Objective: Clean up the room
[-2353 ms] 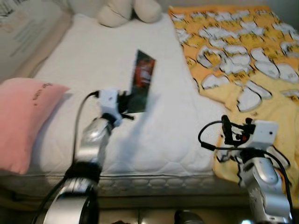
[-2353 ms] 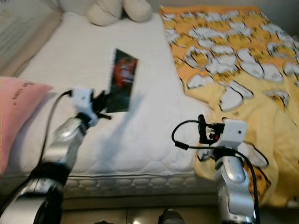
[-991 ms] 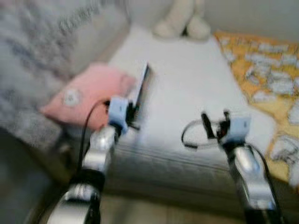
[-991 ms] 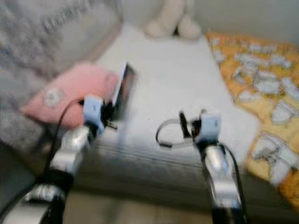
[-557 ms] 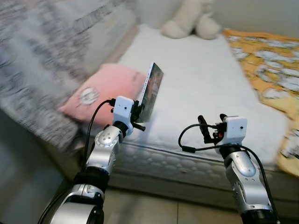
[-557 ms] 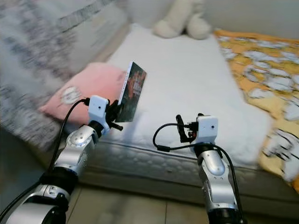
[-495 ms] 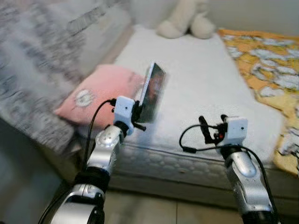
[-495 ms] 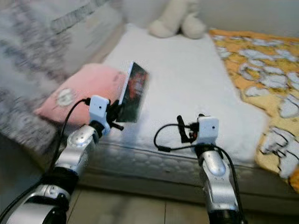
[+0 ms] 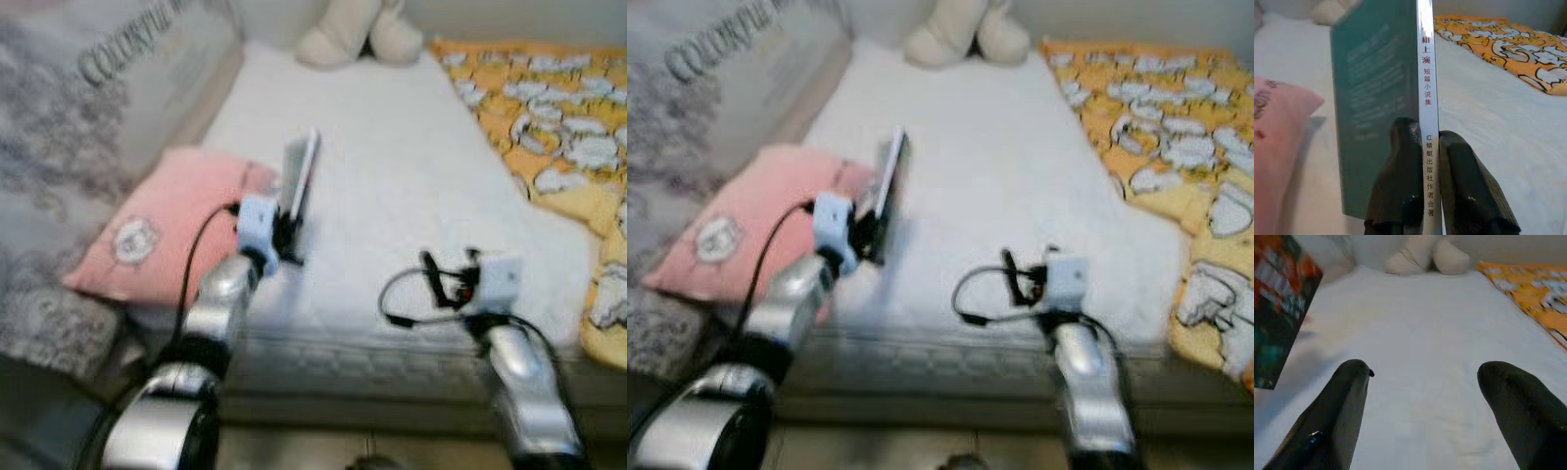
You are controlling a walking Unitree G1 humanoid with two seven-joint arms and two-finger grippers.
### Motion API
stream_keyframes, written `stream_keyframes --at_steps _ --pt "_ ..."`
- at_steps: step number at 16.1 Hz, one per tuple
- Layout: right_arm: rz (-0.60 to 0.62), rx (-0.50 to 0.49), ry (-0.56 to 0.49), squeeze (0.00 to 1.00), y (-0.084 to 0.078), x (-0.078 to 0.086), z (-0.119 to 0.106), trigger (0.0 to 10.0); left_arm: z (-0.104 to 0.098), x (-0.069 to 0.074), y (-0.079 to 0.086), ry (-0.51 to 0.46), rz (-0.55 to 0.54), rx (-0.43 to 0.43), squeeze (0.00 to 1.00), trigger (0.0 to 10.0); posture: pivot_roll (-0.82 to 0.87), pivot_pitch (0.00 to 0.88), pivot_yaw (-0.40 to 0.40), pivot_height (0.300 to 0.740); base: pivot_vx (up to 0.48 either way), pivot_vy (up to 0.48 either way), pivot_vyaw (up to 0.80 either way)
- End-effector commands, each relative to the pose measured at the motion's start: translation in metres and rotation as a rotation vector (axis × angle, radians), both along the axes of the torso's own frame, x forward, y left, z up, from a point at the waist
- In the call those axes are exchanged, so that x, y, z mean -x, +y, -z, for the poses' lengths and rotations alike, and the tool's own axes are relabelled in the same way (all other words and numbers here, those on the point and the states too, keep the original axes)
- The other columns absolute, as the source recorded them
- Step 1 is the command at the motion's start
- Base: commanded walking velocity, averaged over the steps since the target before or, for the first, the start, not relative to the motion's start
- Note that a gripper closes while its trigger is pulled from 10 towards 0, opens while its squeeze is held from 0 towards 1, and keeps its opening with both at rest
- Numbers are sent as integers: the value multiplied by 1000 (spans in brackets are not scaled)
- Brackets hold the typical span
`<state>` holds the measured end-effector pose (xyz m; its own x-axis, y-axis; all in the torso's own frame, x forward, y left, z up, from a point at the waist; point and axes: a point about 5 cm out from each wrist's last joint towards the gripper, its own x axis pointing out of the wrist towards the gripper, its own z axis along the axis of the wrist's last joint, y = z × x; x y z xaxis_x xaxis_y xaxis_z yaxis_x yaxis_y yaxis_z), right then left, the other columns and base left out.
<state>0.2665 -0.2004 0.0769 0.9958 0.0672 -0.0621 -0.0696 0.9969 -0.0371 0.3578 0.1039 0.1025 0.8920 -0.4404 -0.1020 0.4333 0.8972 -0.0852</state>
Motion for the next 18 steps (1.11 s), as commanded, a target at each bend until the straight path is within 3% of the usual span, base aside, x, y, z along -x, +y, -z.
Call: stream_keyframes --at_steps 1,2,4,6,8,11,13,18 --pt "-28 -11 -40 0 6 -4 -9 10000 -11 -8 7 -20 -6 11 0 0 -169 0 5 740 0 0 0" --pt "-43 -11 -33 0 8 -3 -9 10000 -13 -12 1 11 30 30 0 0 -169 0 -5 740 0 0 0" --pt "-65 -12 -27 0 10 -1 -9 10000 -13 -17 -2 38 26 -25 0 10000 -186 0 -19 740 0 0 0" --pt "-76 -9 -20 0 10 1 -9 10000 -8 -17 -3 80 39 -52 0 10000 -197 0 -32 740 0 0 0" --pt "-102 1 3 0 8 7 -8 10000 3 -13 -6 206 65 22 0 10000 -219 0 -56 740 0 0 0" --pt "-111 2 9 0 9 11 -9 10000 11 -8 -14 278 95 98 0 10000 -239 0 -57 740 0 0 0" --pt "-108 2 15 0 9 14 -9 10000 5 -11 -18 285 94 185 0 10000 -244 0 -55 740 0 0 0" --pt "-114 9 29 0 8 22 -11 10000 16 -6 -28 320 73 24 0 10000 -281 0 -70 740 0 0 0"
